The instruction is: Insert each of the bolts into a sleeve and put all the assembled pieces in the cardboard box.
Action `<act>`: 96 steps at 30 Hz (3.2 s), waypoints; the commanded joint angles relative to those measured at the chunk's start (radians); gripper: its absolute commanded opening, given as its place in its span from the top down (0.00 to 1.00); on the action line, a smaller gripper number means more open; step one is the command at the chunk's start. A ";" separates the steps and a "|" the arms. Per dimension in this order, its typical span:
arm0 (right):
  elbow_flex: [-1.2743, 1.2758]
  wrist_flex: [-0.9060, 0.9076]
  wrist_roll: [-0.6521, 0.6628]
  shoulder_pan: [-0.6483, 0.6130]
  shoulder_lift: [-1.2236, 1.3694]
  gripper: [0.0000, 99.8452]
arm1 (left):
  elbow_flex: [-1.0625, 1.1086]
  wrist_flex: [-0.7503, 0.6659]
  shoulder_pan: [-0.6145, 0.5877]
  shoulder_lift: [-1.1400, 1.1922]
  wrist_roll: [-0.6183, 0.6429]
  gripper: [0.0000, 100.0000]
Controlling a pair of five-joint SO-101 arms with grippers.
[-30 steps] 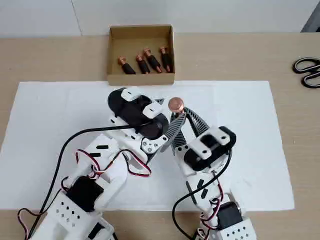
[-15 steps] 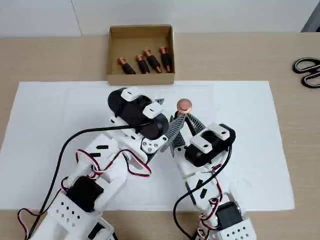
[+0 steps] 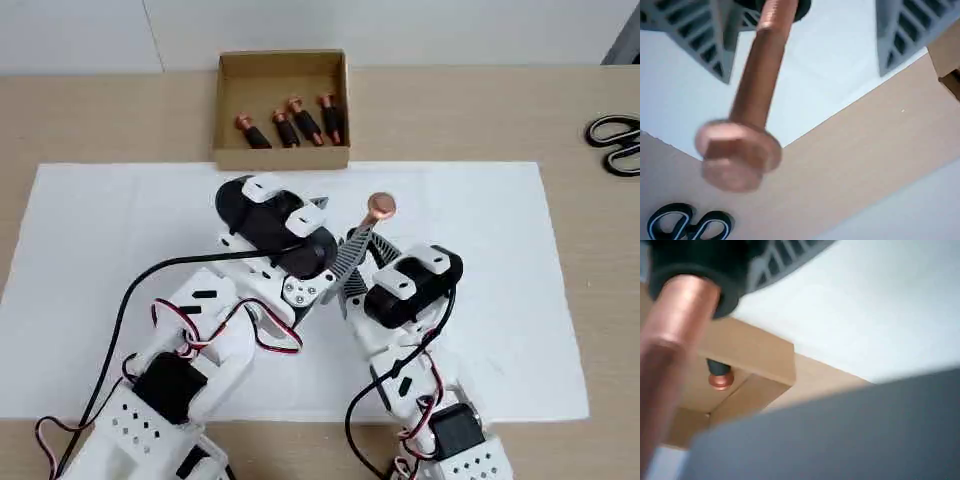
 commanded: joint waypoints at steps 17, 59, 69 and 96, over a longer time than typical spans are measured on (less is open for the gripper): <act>-0.032 -0.007 0.157 0.018 -0.016 1.00 | -0.045 0.005 -0.003 -0.011 0.000 0.82; -0.025 -0.133 0.158 0.018 -0.016 1.00 | -0.088 -0.002 -0.002 -0.003 0.000 0.99; -0.003 -0.133 0.158 0.018 -0.016 1.00 | -0.084 0.003 0.072 -0.009 -0.005 0.99; -0.809 0.015 0.155 0.263 0.871 1.00 | 0.513 -0.103 -0.496 -0.747 0.000 0.99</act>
